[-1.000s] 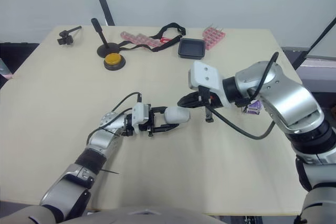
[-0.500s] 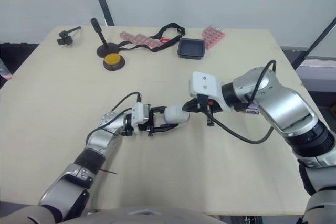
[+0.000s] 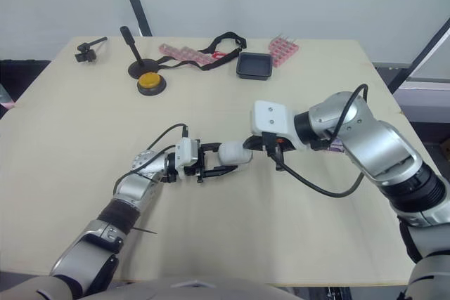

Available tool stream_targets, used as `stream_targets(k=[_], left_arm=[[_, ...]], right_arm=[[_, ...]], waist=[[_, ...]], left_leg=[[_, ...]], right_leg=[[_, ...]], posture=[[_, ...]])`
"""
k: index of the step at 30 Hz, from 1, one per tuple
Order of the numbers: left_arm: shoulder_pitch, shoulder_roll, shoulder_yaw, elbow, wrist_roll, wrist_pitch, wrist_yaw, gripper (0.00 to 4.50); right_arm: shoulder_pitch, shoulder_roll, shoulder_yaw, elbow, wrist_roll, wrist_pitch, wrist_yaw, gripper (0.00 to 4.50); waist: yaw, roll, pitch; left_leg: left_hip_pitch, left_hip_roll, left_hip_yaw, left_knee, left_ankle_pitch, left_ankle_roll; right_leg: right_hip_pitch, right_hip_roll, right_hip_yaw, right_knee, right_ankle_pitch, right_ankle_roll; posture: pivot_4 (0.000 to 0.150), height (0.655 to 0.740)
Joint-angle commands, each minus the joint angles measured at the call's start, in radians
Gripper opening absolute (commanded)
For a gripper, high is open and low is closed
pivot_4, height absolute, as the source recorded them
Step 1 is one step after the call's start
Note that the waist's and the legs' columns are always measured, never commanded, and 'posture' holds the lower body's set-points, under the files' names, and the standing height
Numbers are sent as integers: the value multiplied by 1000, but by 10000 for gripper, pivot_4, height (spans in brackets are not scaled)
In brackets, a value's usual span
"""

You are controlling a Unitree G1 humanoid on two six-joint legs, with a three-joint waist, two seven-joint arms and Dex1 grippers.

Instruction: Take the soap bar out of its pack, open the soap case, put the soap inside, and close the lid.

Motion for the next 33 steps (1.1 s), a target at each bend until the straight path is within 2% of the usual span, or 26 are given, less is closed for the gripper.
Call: stream_targets(k=[1, 21, 33], left_arm=[[16, 24, -5, 24, 38, 17, -1, 19208], [16, 18, -1, 28, 38, 14, -3, 19208], [0, -19, 30, 72, 22, 0, 2, 19208]], right_arm=[[16, 16, 64, -1, -32, 7, -1, 94], [21, 62, 91, -18, -89, -3, 11, 94], [-46, 71, -40, -63, 20, 91, 9, 94]], waist=[[-2, 0, 0], [-13, 0, -3], [3, 1, -1]], left_leg=[[0, 0, 0, 0, 0, 0], [2, 0, 0, -2, -1, -2], [0, -1, 0, -3, 0, -2]], right_leg=[[0, 0, 0, 0, 0, 0], [1, -1, 0, 0, 0, 0], [-1, -2, -1, -2, 0, 0]], posture=[[1500, 7395], [1500, 7395], [1500, 7395]])
